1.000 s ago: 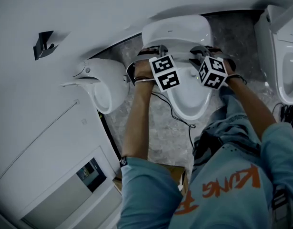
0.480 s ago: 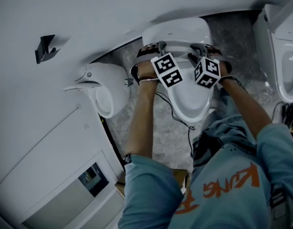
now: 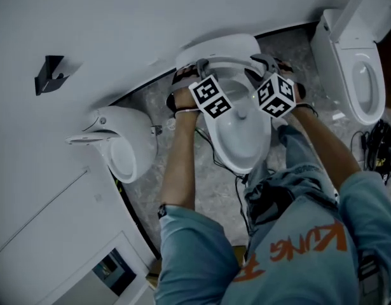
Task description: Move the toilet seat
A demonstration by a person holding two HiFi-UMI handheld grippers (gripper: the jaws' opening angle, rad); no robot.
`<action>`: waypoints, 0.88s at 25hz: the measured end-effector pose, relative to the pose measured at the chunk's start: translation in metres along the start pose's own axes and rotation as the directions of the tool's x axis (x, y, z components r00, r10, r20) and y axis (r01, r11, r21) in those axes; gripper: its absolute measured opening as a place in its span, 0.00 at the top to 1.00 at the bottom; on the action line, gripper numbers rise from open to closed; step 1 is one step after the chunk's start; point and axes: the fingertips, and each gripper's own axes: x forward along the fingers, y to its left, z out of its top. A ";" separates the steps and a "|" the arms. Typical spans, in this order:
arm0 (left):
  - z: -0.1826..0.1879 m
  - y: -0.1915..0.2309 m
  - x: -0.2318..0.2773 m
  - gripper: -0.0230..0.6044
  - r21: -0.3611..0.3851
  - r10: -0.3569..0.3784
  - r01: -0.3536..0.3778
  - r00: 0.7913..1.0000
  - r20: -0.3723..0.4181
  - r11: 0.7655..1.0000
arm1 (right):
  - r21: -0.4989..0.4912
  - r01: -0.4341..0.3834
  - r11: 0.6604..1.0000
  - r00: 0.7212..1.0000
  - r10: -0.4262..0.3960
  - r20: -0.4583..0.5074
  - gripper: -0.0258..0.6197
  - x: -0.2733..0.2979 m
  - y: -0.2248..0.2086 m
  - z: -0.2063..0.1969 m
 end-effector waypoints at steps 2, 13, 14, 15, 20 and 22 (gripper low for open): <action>0.002 0.005 -0.020 0.65 -0.095 0.069 -0.062 0.995 0.076 0.994 | 0.063 0.052 0.997 0.998 -0.054 0.033 0.73 -0.023 -0.004 0.016; -0.026 -0.040 -0.187 0.79 -0.503 0.241 0.015 0.866 0.439 0.864 | 0.368 0.129 0.921 0.949 -0.222 0.224 0.90 -0.143 0.077 0.096; -0.026 -0.039 -0.201 0.90 -0.539 0.274 0.025 0.840 0.467 0.842 | 0.383 0.141 0.913 0.939 -0.245 0.240 0.93 -0.152 0.078 0.100; -0.023 -0.038 -0.213 0.96 -0.561 0.306 0.029 0.814 0.493 0.827 | 0.392 0.153 0.907 0.928 -0.268 0.260 0.95 -0.160 0.077 0.105; -0.006 -0.045 -0.267 0.96 -0.633 0.412 0.087 0.690 0.596 0.769 | 0.425 0.164 0.890 0.888 -0.321 0.330 0.96 -0.206 0.088 0.127; -0.004 -0.041 -0.291 0.96 -0.682 0.458 0.173 0.622 0.635 0.710 | 0.469 0.157 0.869 0.867 -0.349 0.356 0.96 -0.222 0.088 0.136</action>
